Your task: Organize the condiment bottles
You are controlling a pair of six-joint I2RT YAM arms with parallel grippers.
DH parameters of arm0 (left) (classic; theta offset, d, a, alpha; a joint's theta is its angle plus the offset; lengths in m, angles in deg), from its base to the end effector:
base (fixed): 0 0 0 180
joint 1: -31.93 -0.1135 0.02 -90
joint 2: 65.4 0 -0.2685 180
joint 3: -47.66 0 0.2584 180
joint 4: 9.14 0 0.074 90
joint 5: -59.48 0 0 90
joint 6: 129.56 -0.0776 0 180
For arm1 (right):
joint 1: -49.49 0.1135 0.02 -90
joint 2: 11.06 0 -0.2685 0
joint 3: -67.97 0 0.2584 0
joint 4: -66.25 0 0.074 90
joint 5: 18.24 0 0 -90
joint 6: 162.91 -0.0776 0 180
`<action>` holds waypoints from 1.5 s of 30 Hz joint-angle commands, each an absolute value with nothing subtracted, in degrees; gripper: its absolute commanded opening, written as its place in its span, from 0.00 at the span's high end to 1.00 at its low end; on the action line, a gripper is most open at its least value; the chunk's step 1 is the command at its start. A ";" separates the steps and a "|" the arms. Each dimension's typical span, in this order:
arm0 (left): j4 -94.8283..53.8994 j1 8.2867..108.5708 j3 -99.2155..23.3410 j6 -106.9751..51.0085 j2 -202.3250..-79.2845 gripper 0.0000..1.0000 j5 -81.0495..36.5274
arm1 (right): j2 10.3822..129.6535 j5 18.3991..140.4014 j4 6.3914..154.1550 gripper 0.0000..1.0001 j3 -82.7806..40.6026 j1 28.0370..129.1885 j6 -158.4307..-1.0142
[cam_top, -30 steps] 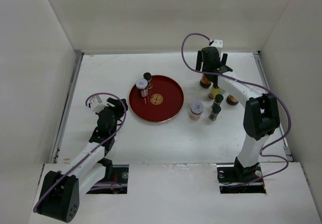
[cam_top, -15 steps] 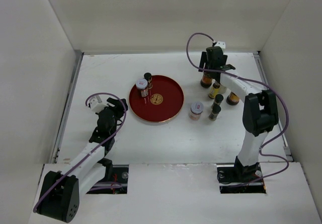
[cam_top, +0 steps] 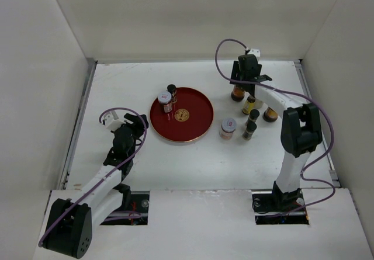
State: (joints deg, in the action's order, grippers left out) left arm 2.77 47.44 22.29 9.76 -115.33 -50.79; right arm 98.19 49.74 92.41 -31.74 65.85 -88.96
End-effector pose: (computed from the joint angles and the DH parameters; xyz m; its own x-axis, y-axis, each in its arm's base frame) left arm 0.2244 -0.0344 0.1794 -0.0808 -0.7159 -0.6935 -0.2088 0.6925 -0.6905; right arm 0.4705 0.1078 0.2390 -0.5295 0.1117 -0.8409 0.1846 0.9827 0.0143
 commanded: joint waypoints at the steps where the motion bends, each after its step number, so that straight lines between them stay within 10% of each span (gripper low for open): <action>1: 6.00 47.35 22.81 9.92 -114.53 0.41 -50.91 | 91.43 49.52 82.59 0.52 -32.64 67.54 -89.61; 33: 5.64 46.74 23.16 10.18 -113.30 0.42 -50.47 | 112.42 50.23 82.40 0.49 -57.78 87.41 -89.08; 45: 5.91 47.00 23.07 10.01 -113.56 0.42 -50.65 | 109.18 50.66 80.12 0.12 -52.69 88.11 -92.07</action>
